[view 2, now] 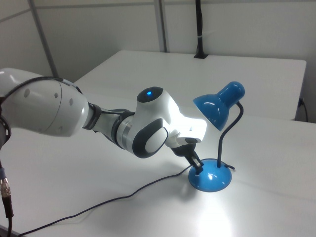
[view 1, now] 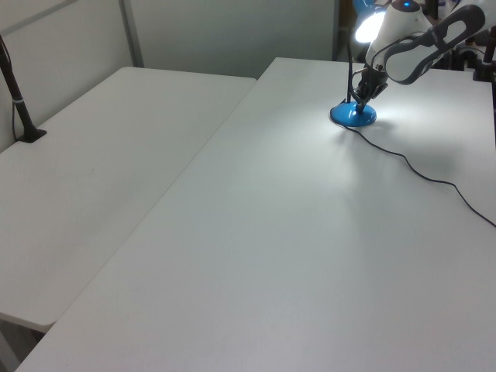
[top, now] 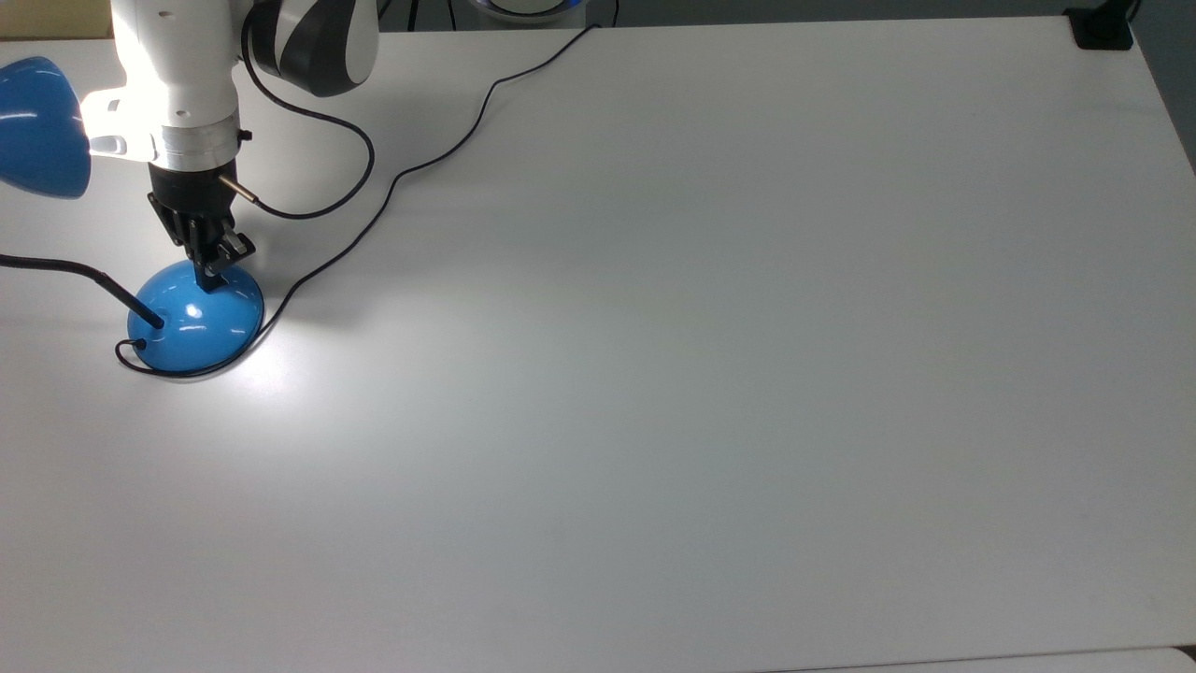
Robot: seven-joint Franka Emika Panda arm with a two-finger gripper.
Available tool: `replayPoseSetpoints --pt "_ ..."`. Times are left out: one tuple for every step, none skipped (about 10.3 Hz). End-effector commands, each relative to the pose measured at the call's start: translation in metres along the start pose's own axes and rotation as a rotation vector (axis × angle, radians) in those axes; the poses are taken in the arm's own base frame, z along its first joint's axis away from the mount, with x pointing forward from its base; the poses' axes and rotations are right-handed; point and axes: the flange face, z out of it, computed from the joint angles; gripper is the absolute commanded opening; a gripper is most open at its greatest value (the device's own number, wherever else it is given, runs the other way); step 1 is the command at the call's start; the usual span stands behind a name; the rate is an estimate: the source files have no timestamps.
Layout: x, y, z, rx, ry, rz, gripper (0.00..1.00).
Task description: Turn on the lamp
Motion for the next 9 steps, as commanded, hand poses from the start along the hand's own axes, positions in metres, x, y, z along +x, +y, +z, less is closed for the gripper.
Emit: replayPoseSetpoints --pt "-0.005 0.008 0.021 -0.021 -0.013 -0.033 0.0" --pt "-0.006 0.001 0.012 -0.018 -0.02 -0.057 0.0" --pt "-0.008 -0.011 0.0 -0.02 -0.051 -0.075 0.0" --pt "-0.016 -0.043 -0.017 -0.013 -0.091 -0.12 0.0" --pt "-0.029 -0.07 -0.029 -0.018 -0.149 -0.163 0.0" --pt "-0.044 -0.098 -0.044 -0.024 -0.204 -0.213 0.0" --pt "-0.06 -0.126 -0.06 -0.032 -0.255 -0.269 0.0" --pt "-0.069 -0.151 -0.086 -0.042 -0.291 -0.325 0.0" --pt "-0.073 -0.177 -0.116 -0.052 -0.31 -0.369 0.0"
